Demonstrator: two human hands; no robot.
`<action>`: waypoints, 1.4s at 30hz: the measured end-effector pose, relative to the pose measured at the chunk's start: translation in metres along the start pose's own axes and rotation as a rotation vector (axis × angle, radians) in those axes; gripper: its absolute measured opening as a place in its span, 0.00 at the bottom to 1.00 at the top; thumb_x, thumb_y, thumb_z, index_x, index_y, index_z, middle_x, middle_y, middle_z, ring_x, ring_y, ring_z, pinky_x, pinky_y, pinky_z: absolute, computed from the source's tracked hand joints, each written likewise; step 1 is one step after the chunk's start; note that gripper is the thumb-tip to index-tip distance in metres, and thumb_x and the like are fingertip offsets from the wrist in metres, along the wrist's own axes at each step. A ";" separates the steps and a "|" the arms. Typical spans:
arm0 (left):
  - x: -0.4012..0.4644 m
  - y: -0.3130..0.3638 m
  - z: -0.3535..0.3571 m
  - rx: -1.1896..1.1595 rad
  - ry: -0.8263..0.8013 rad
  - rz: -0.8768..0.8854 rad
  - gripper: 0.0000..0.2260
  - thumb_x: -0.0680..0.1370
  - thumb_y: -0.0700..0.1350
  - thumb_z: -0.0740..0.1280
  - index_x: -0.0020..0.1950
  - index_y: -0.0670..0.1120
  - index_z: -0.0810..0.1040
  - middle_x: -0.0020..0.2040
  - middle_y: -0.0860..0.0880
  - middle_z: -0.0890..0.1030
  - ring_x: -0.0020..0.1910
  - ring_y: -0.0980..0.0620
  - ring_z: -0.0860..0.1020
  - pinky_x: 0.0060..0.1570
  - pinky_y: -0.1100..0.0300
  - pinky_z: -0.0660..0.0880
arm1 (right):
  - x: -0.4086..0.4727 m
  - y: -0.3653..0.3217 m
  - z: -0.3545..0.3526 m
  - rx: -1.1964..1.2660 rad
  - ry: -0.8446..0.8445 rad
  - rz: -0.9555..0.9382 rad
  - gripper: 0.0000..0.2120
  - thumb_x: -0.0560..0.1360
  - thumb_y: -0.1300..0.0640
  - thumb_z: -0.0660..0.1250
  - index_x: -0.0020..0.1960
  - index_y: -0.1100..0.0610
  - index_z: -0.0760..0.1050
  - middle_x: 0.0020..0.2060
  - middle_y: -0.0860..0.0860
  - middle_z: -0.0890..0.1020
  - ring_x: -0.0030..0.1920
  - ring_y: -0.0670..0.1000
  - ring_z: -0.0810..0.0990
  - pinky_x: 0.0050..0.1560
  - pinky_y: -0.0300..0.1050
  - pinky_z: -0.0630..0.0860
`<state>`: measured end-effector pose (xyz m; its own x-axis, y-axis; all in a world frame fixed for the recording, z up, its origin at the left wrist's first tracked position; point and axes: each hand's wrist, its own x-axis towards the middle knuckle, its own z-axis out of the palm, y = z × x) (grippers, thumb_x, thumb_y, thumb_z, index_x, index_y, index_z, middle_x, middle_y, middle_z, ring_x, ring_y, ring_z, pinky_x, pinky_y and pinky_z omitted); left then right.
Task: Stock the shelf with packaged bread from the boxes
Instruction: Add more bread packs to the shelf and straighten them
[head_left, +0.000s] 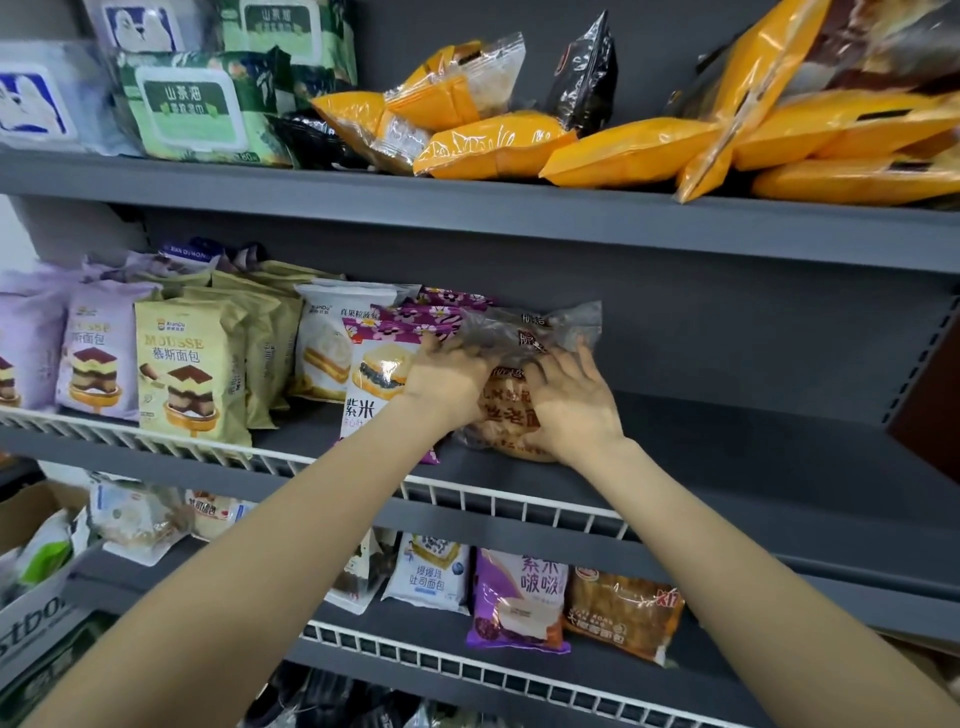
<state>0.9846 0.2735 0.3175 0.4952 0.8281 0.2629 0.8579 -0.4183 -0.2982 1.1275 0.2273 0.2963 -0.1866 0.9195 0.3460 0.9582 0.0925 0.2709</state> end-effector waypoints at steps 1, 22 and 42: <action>-0.001 -0.001 -0.001 -0.032 -0.003 -0.002 0.31 0.73 0.49 0.68 0.74 0.56 0.60 0.71 0.49 0.68 0.71 0.46 0.64 0.67 0.48 0.58 | 0.001 -0.002 -0.001 0.011 -0.012 0.011 0.42 0.69 0.40 0.69 0.73 0.61 0.58 0.71 0.57 0.63 0.76 0.56 0.52 0.73 0.54 0.33; -0.260 -0.336 0.087 -0.536 0.207 -0.571 0.08 0.78 0.46 0.62 0.51 0.44 0.78 0.44 0.44 0.82 0.45 0.41 0.79 0.40 0.50 0.77 | 0.081 -0.409 -0.072 0.903 -0.009 -0.228 0.10 0.77 0.58 0.60 0.54 0.57 0.77 0.48 0.55 0.82 0.48 0.56 0.79 0.47 0.52 0.77; -0.450 -0.614 0.420 -0.765 -0.580 -1.163 0.24 0.78 0.40 0.61 0.74 0.39 0.60 0.69 0.37 0.69 0.68 0.39 0.68 0.63 0.55 0.66 | 0.175 -0.864 0.159 0.975 -0.995 -0.401 0.30 0.78 0.52 0.63 0.75 0.57 0.55 0.70 0.58 0.68 0.67 0.59 0.70 0.59 0.48 0.70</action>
<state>0.1777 0.3143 -0.0029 -0.4560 0.7770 -0.4339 0.6755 0.6196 0.3996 0.3018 0.3694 -0.0202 -0.6364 0.6117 -0.4699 0.7183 0.2480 -0.6500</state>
